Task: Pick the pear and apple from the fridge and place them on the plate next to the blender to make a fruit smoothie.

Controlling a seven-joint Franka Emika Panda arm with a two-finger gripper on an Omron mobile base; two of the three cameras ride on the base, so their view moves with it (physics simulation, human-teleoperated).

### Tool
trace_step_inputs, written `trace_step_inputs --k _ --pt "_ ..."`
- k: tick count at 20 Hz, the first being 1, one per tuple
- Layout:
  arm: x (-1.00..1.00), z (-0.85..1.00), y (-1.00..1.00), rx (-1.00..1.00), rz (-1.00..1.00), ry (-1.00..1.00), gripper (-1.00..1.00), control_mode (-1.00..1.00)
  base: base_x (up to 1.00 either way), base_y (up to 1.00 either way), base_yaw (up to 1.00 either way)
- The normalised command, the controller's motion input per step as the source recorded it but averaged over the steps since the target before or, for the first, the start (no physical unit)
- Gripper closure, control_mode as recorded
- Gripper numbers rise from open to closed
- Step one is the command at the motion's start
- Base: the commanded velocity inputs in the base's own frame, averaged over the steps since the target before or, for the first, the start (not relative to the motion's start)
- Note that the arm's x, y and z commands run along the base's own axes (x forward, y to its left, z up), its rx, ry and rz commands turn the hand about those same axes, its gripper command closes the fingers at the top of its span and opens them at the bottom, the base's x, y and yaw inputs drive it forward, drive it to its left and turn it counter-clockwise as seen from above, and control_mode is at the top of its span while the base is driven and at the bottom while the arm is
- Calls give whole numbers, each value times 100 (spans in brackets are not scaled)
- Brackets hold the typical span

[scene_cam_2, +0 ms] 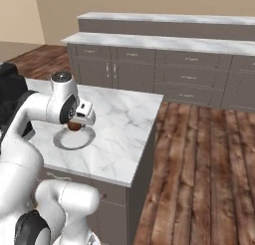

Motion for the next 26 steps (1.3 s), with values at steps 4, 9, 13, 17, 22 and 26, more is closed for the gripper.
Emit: trace_step_inputs --k 4,9,13,17,22,26 --pt "92 -80 20 0 0 13 100 -100 0 0 0" --pt "71 -94 60 0 0 21 100 -100 0 0 0" --pt "79 -61 42 0 0 5 100 -100 0 0 0" --pt "100 -35 24 -4 -1 0 -100 -100 0 0 0" --pt "43 -23 25 -1 0 5 -100 -100 0 0 0" --pt "-9 29 10 0 -4 1 -100 -100 0 0 0"
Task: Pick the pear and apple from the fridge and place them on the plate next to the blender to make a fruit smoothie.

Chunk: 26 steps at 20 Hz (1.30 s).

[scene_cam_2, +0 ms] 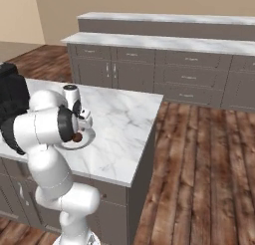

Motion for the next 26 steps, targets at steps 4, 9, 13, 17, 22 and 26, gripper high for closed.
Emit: trace_step_inputs --k 4,9,13,17,22,26 --pt "-92 99 -7 0 -9 -4 -100 -100 0 0 0" --pt "-100 100 -15 0 -5 -5 -100 -100 0 0 0" --pt "-100 99 -35 0 -1 -10 -100 -100 0 0 0" --pt "-100 67 -48 0 0 -13 -100 -100 0 0 0" --pt "-100 11 -24 0 -7 -18 -100 -100 0 0 0" --pt "0 0 0 0 0 0 -100 100 -100 -5 -51"
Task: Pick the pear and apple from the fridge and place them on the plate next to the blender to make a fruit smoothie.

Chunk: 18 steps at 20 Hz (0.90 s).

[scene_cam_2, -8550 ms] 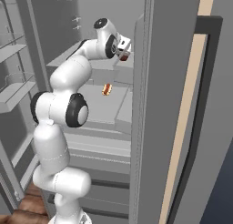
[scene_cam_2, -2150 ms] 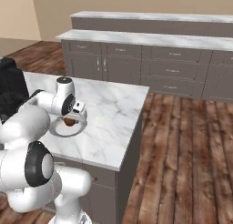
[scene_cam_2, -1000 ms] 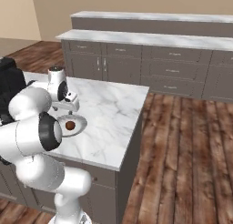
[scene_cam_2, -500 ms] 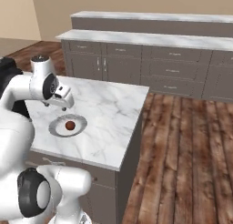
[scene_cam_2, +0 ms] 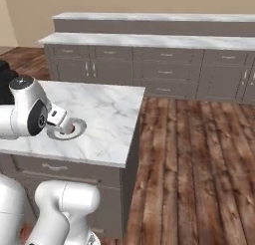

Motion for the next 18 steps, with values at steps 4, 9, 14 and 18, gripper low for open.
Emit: trace_step_inputs --k 4,9,14,18 --pt "0 0 0 0 0 0 -100 100 -92 0 -70" --pt "0 0 0 0 0 0 -100 100 -60 -3 -77" --pt "0 0 0 0 0 0 -100 100 -36 -23 -76" --pt "0 0 0 0 0 0 -100 100 -12 -61 -72"
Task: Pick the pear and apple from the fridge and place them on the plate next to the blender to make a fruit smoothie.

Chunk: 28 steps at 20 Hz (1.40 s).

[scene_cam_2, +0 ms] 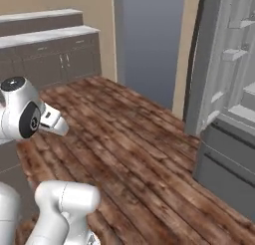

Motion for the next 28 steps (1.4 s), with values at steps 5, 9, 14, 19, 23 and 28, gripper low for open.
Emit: trace_step_inputs --k 5,9,14,19,23,28 --pt "0 0 0 0 0 0 -100 100 0 -95 -66" --pt "0 0 0 0 0 0 -100 100 6 -98 -62" --pt "0 0 0 0 0 0 -100 100 73 -55 -49" --pt "0 0 0 0 0 0 -100 100 100 -11 -28" --pt "0 0 0 0 0 0 -100 100 100 -23 -26" --pt "0 0 0 0 0 0 -100 100 100 0 -19"
